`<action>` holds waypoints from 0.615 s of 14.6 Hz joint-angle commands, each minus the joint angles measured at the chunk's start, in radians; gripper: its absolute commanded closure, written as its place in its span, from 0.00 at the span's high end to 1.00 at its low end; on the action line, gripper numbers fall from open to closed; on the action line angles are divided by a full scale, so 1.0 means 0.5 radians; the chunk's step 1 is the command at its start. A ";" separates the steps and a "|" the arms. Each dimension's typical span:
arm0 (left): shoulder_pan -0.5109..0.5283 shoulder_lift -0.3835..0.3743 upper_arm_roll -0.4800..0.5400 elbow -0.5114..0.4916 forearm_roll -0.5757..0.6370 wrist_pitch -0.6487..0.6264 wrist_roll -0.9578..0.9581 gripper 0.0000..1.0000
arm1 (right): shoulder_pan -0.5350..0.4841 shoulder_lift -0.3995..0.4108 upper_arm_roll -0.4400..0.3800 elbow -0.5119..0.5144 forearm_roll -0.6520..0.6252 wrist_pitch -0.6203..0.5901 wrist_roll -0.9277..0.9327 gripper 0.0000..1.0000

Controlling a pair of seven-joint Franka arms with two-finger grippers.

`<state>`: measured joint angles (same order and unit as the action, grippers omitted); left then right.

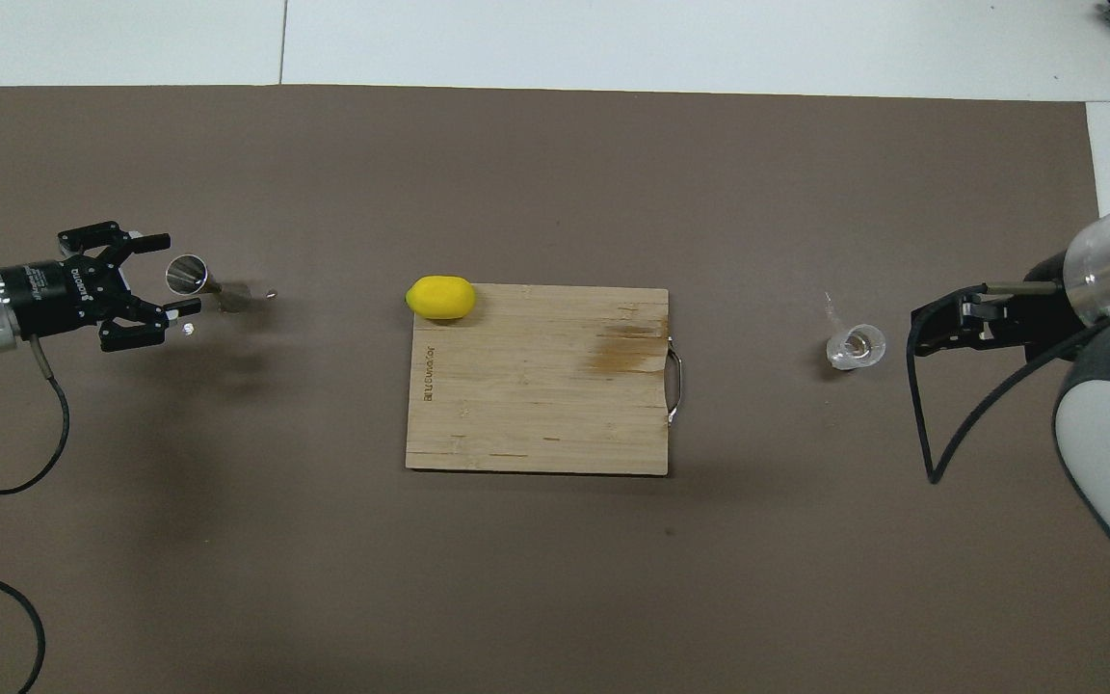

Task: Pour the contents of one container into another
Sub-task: 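Reach the left gripper to the small metal cup and grasp it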

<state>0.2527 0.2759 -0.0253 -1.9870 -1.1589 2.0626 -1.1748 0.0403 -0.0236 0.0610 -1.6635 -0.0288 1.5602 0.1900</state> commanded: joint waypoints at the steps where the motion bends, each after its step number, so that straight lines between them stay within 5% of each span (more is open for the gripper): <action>1: -0.018 -0.049 0.002 -0.085 -0.041 0.056 -0.013 0.96 | -0.016 -0.033 -0.002 -0.042 0.042 0.040 0.025 1.00; 7: -0.024 -0.049 0.002 -0.088 -0.041 0.063 -0.013 0.75 | -0.016 -0.033 -0.002 -0.042 0.042 0.040 0.025 1.00; 9: -0.024 -0.049 0.002 -0.088 -0.041 0.063 -0.010 0.55 | -0.016 -0.033 -0.002 -0.045 0.042 0.040 0.025 1.00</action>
<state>0.2522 0.2759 -0.0269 -1.9982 -1.1596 2.0676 -1.1750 0.0403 -0.0236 0.0610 -1.6635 -0.0288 1.5602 0.1900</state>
